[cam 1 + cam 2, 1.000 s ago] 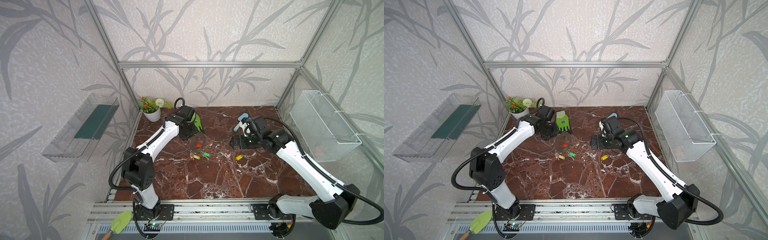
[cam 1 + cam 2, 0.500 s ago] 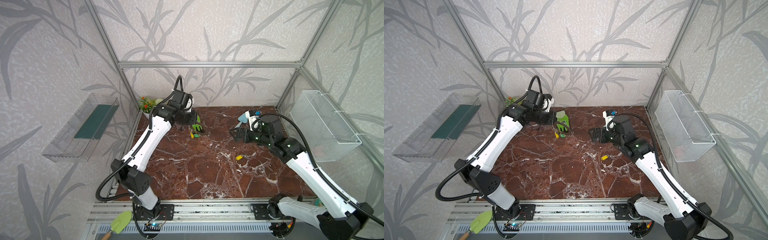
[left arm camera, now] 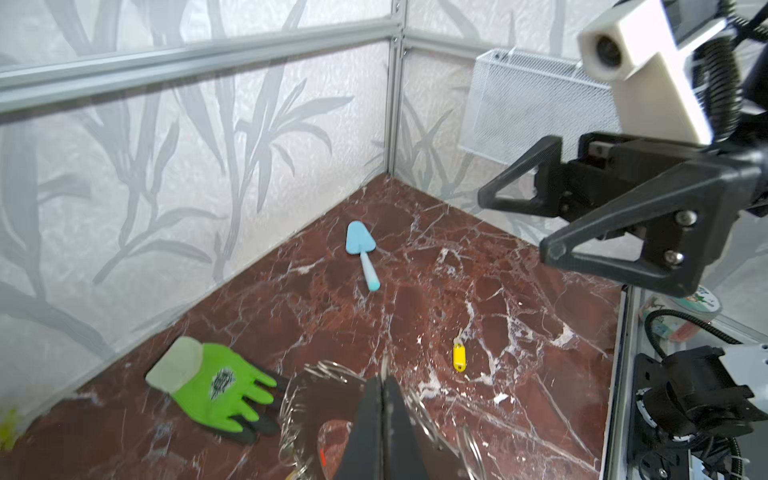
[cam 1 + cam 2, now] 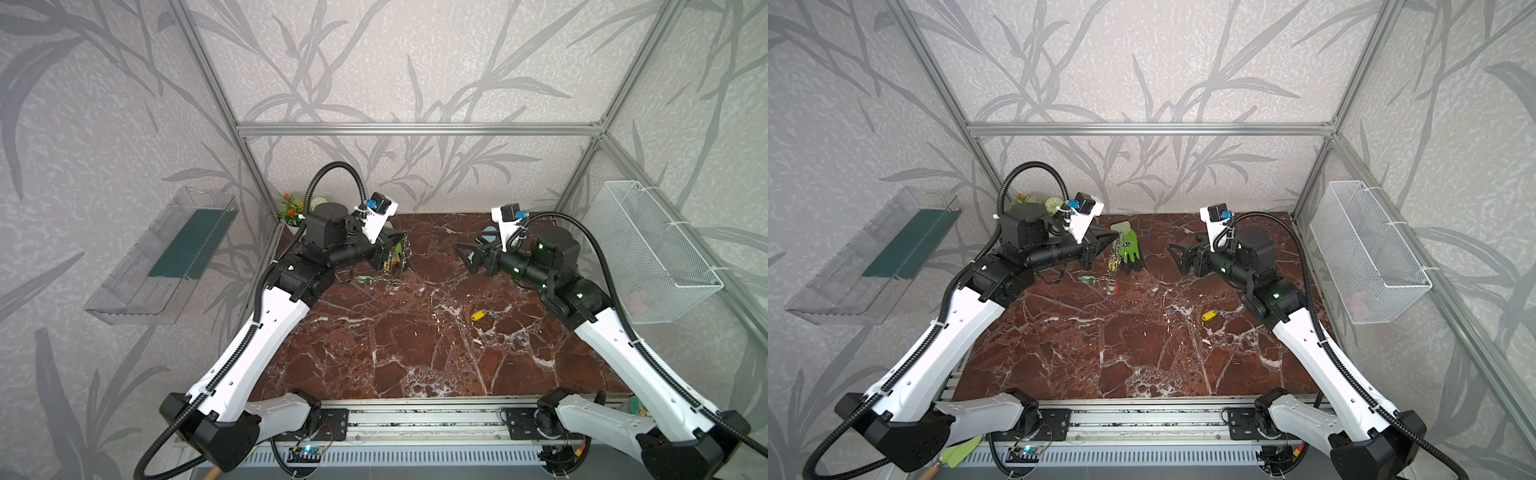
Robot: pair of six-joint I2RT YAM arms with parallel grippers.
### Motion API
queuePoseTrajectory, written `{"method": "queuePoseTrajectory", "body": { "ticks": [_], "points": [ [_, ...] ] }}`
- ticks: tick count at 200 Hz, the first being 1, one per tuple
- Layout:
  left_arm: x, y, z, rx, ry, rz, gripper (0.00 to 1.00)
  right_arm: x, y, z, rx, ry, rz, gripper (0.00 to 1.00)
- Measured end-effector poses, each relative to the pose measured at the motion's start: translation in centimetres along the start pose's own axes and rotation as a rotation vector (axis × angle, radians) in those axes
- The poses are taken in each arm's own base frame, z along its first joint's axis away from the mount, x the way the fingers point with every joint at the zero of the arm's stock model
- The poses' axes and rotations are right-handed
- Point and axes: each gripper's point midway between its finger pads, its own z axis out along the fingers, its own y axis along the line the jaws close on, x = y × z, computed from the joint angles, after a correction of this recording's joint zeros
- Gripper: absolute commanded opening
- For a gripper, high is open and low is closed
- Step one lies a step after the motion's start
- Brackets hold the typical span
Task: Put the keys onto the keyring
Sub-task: 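Raise the disc upright with the left gripper while the right gripper moves toward it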
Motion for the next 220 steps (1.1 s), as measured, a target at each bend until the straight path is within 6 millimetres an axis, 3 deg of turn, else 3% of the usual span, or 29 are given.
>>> {"method": "queuePoseTrajectory", "body": {
  "ticks": [70, 133, 183, 220],
  "points": [
    [-2.9, -1.7, 0.9, 0.124, -0.237, -0.113, 0.0, -2.3, 3.6, -0.4, -0.154, -0.039, -0.024, 0.8],
    [-7.5, -5.3, 0.1, 0.263, -0.425, -0.153, 0.0, -5.7, 4.8, -1.4, -0.168, -0.104, -0.025, 0.81],
    [-7.3, -7.5, 1.2, 0.323, -0.444, -0.177, 0.0, -6.2, 2.9, -0.5, -0.136, -0.093, 0.062, 0.75],
    [-7.0, -7.7, 1.7, 0.316, -0.453, -0.191, 0.0, -5.3, 3.2, 0.1, -0.174, -0.052, 0.112, 0.67]
  ]
}}
